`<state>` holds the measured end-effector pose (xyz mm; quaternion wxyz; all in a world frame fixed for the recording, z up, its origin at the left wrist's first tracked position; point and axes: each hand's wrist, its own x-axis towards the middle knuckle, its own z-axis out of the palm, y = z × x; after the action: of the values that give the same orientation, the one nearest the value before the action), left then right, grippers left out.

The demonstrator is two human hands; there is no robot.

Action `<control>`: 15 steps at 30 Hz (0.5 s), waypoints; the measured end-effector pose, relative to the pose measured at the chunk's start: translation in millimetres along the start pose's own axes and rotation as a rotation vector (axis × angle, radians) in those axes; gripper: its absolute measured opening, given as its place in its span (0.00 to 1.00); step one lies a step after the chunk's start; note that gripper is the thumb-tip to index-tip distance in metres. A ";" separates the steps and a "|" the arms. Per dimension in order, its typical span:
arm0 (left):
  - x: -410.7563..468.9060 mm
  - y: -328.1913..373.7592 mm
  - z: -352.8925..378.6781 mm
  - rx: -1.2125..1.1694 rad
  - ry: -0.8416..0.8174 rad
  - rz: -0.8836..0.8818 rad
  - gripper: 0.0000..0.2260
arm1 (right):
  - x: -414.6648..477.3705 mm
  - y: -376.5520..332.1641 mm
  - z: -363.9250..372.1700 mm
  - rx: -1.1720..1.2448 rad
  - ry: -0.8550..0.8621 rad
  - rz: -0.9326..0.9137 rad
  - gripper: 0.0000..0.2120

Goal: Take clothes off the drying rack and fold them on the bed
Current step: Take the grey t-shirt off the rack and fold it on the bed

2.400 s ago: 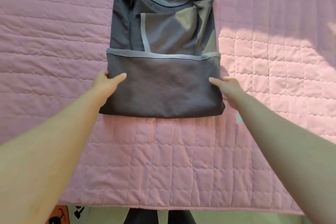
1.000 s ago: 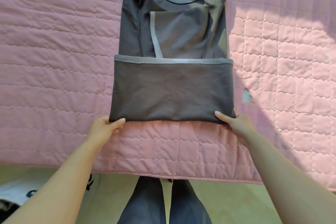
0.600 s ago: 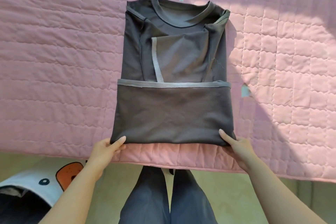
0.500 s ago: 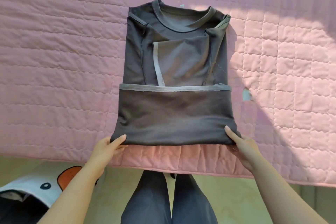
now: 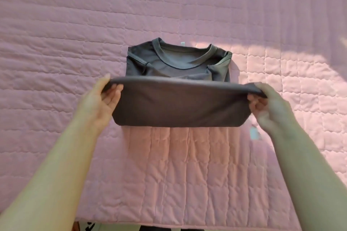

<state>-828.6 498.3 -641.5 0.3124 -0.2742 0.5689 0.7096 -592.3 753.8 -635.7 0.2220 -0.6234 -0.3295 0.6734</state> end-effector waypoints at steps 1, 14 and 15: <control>12.6 9.8 15.8 -0.008 -0.024 0.018 0.06 | 11.6 -10.8 12.1 0.010 -0.019 -0.004 0.03; 113.0 -72.3 55.9 1.334 -0.020 0.373 0.33 | 107.9 57.1 65.7 -1.124 -0.045 -0.446 0.35; 110.5 -83.1 47.7 1.490 -0.028 0.363 0.34 | 106.5 69.6 60.1 -1.194 -0.032 -0.436 0.35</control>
<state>-839.7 572.6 -767.0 0.3004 0.1155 0.9291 0.1822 -657.0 771.8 -759.3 -0.0366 -0.5481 -0.7709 0.3224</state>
